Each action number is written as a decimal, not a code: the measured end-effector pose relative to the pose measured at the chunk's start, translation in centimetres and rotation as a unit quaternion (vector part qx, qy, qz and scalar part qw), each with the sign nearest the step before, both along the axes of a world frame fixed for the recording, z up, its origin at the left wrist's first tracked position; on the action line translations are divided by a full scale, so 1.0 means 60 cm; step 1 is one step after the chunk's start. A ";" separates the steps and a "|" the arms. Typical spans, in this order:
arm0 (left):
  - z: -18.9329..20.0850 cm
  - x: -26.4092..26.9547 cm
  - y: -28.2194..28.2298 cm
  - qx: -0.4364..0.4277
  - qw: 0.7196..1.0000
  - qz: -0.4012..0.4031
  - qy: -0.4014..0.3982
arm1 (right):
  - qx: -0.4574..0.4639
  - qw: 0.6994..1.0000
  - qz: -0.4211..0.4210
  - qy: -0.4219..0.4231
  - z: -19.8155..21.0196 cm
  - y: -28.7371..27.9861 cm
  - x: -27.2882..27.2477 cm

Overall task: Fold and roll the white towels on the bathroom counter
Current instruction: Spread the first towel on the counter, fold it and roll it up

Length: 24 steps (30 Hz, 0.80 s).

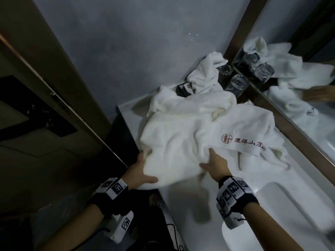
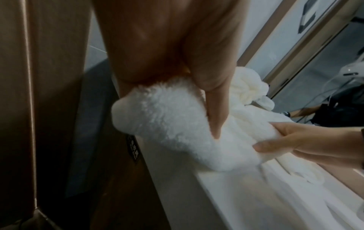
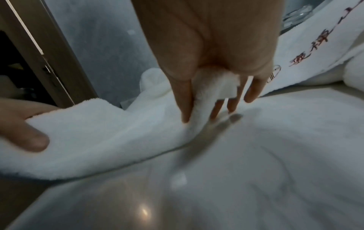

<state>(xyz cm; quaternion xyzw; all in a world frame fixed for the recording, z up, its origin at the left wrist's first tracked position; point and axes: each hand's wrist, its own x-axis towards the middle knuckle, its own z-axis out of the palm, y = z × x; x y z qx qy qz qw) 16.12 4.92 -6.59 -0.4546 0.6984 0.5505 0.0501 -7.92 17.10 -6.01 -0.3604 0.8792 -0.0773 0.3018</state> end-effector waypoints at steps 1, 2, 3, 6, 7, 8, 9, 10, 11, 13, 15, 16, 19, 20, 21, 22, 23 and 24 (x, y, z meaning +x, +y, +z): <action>0.004 0.004 0.002 0.005 1.000 0.015 0.011 | -0.046 0.999 -0.012 -0.024 0.007 0.005 0.001; 0.009 0.008 0.003 0.013 0.999 0.035 0.026 | -0.102 0.993 -0.034 -0.050 0.017 0.011 0.002; 0.017 0.012 0.004 0.023 0.997 0.058 0.049 | -0.167 0.980 -0.072 -0.085 0.030 0.015 0.003; 0.046 0.018 0.005 0.027 0.983 0.135 0.120 | -0.322 0.879 -0.230 -0.266 0.071 0.018 -0.001; 0.056 0.019 0.003 0.021 0.976 0.163 0.141 | -0.352 0.847 -0.258 -0.302 0.083 0.020 -0.006; 0.066 0.021 0.002 0.021 0.967 0.193 0.161 | -0.373 0.825 -0.275 -0.324 0.092 0.023 -0.012; 0.076 0.023 0.001 0.032 0.957 0.226 0.181 | -0.390 0.806 -0.282 -0.345 0.100 0.026 -0.018; 0.083 0.024 0.003 0.051 0.946 0.256 0.193 | -0.400 0.793 -0.278 -0.365 0.106 0.029 -0.022; 0.089 0.025 0.006 0.066 0.937 0.281 0.198 | -0.403 0.787 -0.268 -0.381 0.110 0.033 -0.022; 0.098 0.024 0.013 0.093 0.926 0.307 0.201 | -0.390 0.816 -0.236 -0.357 0.111 0.037 -0.013; 0.107 0.019 0.023 0.138 0.916 0.306 0.221 | -0.364 0.854 -0.206 -0.308 0.111 0.038 0.001; 0.113 0.016 0.027 0.156 0.914 0.298 0.228 | -0.353 0.864 -0.193 -0.304 0.110 0.036 0.008; 0.127 0.007 0.031 0.181 0.901 0.294 0.261 | -0.337 0.863 -0.205 -0.315 0.108 0.029 0.017; 0.131 0.004 0.028 0.183 0.896 0.300 0.271 | -0.354 0.856 -0.225 -0.302 0.112 0.026 0.016; 0.133 0.002 0.026 0.187 0.890 0.310 0.278 | -0.381 0.844 -0.244 -0.287 0.116 0.023 0.014; 0.135 -0.001 0.023 0.199 0.880 0.323 0.285 | -0.412 0.828 -0.265 -0.273 0.121 0.020 0.012; 0.138 -0.004 0.022 0.216 0.869 0.336 0.293 | -0.441 0.811 -0.280 -0.263 0.128 0.018 0.012; 0.142 -0.007 0.022 0.240 0.852 0.348 0.308 | -0.461 0.802 -0.281 -0.254 0.134 0.016 0.015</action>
